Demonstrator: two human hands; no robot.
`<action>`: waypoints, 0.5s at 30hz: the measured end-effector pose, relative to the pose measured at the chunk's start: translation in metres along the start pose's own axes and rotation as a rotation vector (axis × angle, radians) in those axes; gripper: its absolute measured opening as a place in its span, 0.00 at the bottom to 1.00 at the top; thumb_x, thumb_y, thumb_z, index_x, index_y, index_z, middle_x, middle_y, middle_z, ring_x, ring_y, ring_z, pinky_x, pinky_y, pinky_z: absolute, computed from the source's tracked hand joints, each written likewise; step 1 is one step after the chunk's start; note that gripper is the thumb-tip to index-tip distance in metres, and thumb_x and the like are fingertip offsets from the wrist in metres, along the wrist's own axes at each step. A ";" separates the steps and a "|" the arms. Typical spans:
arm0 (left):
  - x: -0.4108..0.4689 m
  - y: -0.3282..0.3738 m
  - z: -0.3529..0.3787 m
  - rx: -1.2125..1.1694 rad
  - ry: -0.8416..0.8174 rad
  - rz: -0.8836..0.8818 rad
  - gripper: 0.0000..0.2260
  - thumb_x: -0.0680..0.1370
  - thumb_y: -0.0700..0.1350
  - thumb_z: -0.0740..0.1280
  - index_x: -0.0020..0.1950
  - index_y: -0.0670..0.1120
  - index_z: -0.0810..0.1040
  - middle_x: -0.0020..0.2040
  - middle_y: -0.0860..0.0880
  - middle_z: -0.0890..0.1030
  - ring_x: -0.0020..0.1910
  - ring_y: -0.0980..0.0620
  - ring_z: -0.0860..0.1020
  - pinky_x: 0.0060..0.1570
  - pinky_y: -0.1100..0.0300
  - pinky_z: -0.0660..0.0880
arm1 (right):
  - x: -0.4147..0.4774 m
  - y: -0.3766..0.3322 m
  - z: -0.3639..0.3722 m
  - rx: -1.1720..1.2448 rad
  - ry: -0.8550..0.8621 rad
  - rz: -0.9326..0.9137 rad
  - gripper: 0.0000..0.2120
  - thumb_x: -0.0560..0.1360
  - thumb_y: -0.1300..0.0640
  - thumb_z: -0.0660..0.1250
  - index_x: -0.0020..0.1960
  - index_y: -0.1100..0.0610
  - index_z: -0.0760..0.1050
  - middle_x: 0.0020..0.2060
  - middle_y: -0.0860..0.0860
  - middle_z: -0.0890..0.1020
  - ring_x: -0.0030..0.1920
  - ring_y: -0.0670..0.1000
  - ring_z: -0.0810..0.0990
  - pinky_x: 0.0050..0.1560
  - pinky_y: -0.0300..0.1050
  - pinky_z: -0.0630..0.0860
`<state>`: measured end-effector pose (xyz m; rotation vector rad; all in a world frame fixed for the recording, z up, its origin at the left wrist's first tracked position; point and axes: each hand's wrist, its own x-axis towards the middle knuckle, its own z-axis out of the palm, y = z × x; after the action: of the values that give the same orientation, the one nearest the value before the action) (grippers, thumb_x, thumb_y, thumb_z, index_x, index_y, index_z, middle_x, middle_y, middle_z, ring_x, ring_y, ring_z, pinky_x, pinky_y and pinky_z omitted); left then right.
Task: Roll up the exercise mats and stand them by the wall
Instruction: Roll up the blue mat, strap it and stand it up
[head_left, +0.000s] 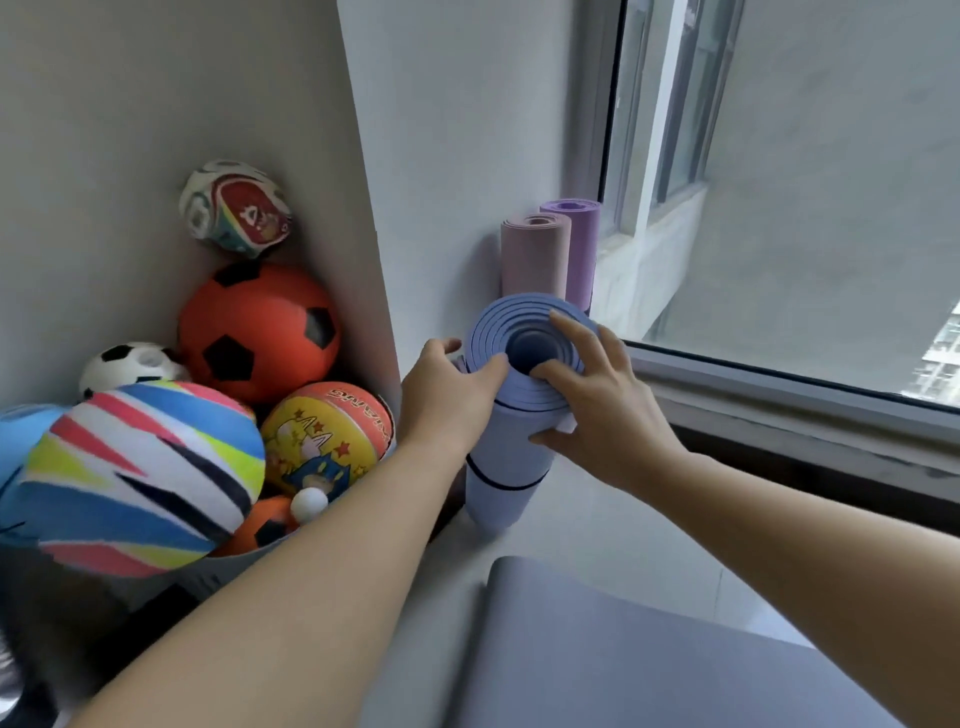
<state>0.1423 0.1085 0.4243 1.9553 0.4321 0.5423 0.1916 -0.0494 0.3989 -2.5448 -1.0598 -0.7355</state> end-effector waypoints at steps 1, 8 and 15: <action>0.017 -0.006 0.008 0.006 0.017 0.004 0.26 0.75 0.55 0.69 0.69 0.46 0.68 0.62 0.49 0.75 0.56 0.50 0.76 0.47 0.60 0.75 | 0.012 0.009 0.013 -0.001 -0.018 0.020 0.31 0.65 0.50 0.79 0.65 0.52 0.73 0.76 0.52 0.55 0.74 0.62 0.53 0.46 0.57 0.79; 0.107 -0.036 0.050 0.012 0.229 0.087 0.18 0.77 0.55 0.66 0.56 0.45 0.65 0.60 0.44 0.73 0.48 0.48 0.72 0.43 0.60 0.65 | 0.089 0.047 0.069 0.062 0.003 0.061 0.32 0.66 0.48 0.77 0.67 0.51 0.70 0.69 0.55 0.59 0.70 0.59 0.60 0.55 0.54 0.75; 0.152 -0.049 0.069 0.016 0.101 0.203 0.21 0.81 0.54 0.58 0.72 0.49 0.61 0.66 0.47 0.71 0.56 0.50 0.73 0.46 0.60 0.68 | 0.136 0.069 0.105 0.137 0.163 0.167 0.30 0.70 0.51 0.74 0.66 0.55 0.63 0.63 0.51 0.69 0.62 0.56 0.68 0.51 0.49 0.73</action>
<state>0.3035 0.1569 0.3812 2.0057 0.3024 0.7722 0.3592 0.0280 0.3832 -2.3767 -0.8055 -0.7803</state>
